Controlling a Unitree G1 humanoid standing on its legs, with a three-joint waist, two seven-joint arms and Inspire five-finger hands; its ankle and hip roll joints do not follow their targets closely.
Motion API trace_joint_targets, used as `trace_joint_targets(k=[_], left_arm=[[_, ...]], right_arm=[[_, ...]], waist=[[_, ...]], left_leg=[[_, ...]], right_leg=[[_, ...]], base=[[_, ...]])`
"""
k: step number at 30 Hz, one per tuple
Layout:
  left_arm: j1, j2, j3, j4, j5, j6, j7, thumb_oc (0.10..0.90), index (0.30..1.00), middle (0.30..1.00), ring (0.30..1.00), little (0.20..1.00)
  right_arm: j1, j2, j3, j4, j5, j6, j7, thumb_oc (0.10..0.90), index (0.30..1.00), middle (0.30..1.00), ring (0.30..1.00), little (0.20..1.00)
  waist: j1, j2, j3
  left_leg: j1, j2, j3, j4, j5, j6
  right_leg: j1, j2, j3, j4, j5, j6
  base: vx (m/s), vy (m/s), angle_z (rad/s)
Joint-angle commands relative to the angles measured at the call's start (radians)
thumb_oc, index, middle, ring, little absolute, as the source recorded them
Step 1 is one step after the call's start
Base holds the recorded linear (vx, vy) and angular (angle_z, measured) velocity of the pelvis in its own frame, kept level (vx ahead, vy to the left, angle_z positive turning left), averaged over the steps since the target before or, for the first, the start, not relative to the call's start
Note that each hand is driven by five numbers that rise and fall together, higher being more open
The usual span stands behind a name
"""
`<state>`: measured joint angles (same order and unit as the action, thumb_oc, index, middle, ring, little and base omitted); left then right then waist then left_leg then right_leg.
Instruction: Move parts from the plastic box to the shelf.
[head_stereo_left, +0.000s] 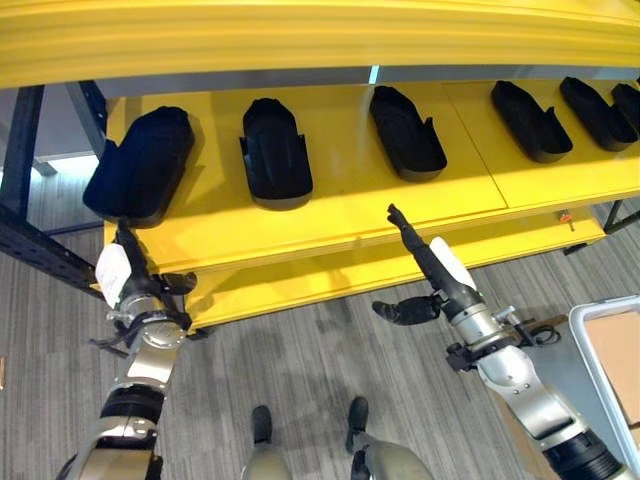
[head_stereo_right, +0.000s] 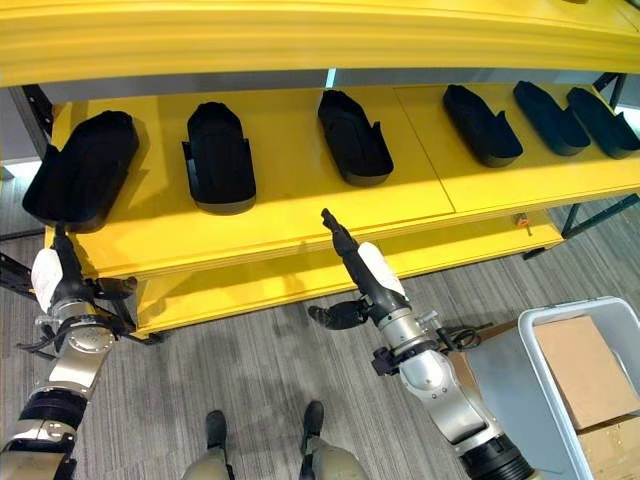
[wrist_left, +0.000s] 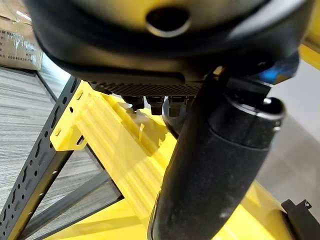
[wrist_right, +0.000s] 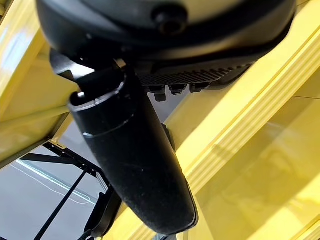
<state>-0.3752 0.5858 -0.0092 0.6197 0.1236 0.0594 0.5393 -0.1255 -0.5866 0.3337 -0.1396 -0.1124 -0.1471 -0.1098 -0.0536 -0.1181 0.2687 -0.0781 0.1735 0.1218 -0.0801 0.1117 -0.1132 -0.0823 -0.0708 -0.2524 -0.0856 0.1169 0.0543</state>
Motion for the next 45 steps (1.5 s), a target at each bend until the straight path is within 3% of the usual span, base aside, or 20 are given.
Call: trace_joint_targets(k=[1,25,45], left_arm=[[-0.166,0.065,-0.019,0.076,-0.024,-0.023,0.010,0.900,1.000,1.000,1.000,1.000],[-0.174,-0.004,-0.121,0.048,0.079,-0.017,-0.027,0.900,1.000,1.000,1.000,1.000],[-0.135,-0.037,-0.140,-0.036,0.122,-0.026,-0.060,0.900,1.000,1.000,1.000,1.000]], right_arm=[[-0.083,-0.023,-0.027,-0.084,0.049,-0.096,-0.056,0.900,1.000,1.000,1.000,1.000],[-0.101,-0.028,-0.027,-0.083,0.050,-0.096,-0.063,0.900,1.000,1.000,1.000,1.000],[-0.091,-0.022,-0.043,-0.075,0.037,-0.087,-0.061,0.900,1.000,1.000,1.000,1.000]], waist=[[-0.013,-0.004,-0.025],[-0.033,0.010,-0.016],[-0.037,0.026,-0.029]], left_leg=[[0.135,0.061,-0.036,-0.004,-0.086,-0.016],[0.144,0.064,-0.024,-0.005,-0.088,-0.015],[0.147,0.061,-0.028,-0.005,-0.094,-0.012]], right_leg=[[-0.057,-0.113,0.026,0.100,0.002,0.111],[-0.080,-0.112,0.046,0.115,0.001,0.109],[-0.078,-0.112,0.046,0.116,-0.003,0.108]], base=[[0.00,0.000,0.00],[0.00,0.000,-0.01],[0.00,0.000,0.00]])
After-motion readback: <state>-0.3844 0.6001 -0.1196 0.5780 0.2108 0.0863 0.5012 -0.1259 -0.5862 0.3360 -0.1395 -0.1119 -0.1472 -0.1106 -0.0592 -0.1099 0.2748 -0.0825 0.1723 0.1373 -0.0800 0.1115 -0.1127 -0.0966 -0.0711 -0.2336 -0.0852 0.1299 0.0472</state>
